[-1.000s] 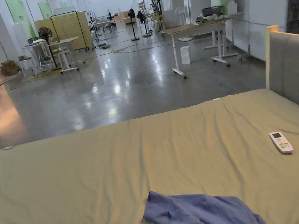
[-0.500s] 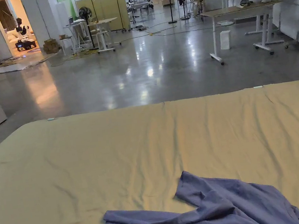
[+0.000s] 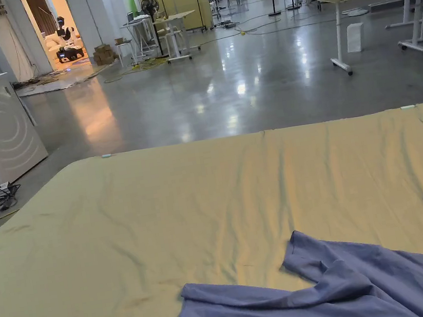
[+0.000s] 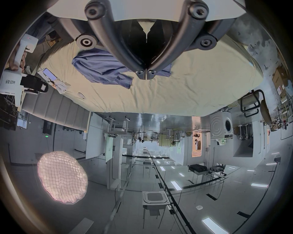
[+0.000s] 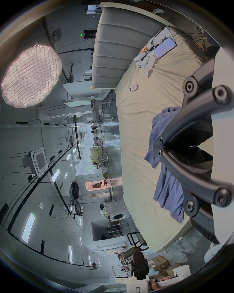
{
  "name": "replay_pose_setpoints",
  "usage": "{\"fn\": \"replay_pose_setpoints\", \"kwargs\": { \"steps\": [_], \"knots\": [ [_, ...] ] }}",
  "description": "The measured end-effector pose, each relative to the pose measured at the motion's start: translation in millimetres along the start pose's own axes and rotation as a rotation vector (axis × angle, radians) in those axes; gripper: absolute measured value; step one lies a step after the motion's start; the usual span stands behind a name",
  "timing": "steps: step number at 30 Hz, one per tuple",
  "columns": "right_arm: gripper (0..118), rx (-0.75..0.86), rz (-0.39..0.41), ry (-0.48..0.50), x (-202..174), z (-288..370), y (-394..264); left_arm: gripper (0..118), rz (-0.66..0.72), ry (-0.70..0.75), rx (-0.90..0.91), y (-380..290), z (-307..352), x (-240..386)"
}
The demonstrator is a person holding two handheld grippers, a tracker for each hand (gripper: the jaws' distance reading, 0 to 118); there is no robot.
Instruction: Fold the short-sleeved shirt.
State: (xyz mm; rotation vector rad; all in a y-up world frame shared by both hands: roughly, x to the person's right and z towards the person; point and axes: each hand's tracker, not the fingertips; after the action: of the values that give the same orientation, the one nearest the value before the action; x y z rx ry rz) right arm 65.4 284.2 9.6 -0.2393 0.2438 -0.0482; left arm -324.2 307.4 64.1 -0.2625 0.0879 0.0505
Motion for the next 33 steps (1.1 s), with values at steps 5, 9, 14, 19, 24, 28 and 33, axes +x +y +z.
{"fn": "replay_pose_setpoints", "kwargs": {
  "steps": [5,9,14,19,24,28,33],
  "knots": [
    [0,-0.029,-0.014,-0.008,5.9,-5.0,-8.5,0,0.005,0.018,-0.031,-0.5,-19.3,-3.0],
    [0,-0.066,-0.037,-0.018,12.0,-12.1,-15.9,0,0.026,0.003,-0.055,-0.8,-45.1,-15.8],
    [0,-0.112,-0.071,-0.032,20.0,-19.7,-25.6,0,0.034,-0.002,-0.110,1.6,-100.2,-30.9],
    [0,-0.163,-0.077,-0.042,26.6,-33.5,-34.9,78,0.230,-0.119,-0.282,-11.6,-214.5,-69.5],
    [0,-0.205,-0.149,-0.016,37.7,-48.3,-37.8,82,0.276,-0.054,-0.515,-41.0,-335.7,-93.3],
    [0,-0.243,-0.095,-0.061,42.2,-52.3,-38.7,82,0.232,0.034,-0.671,-76.8,-406.6,-100.0],
    [0,-0.276,-0.083,-0.101,49.2,-45.8,-43.1,62,0.284,0.087,-0.692,-89.7,-428.3,-100.3]
  ]
}}
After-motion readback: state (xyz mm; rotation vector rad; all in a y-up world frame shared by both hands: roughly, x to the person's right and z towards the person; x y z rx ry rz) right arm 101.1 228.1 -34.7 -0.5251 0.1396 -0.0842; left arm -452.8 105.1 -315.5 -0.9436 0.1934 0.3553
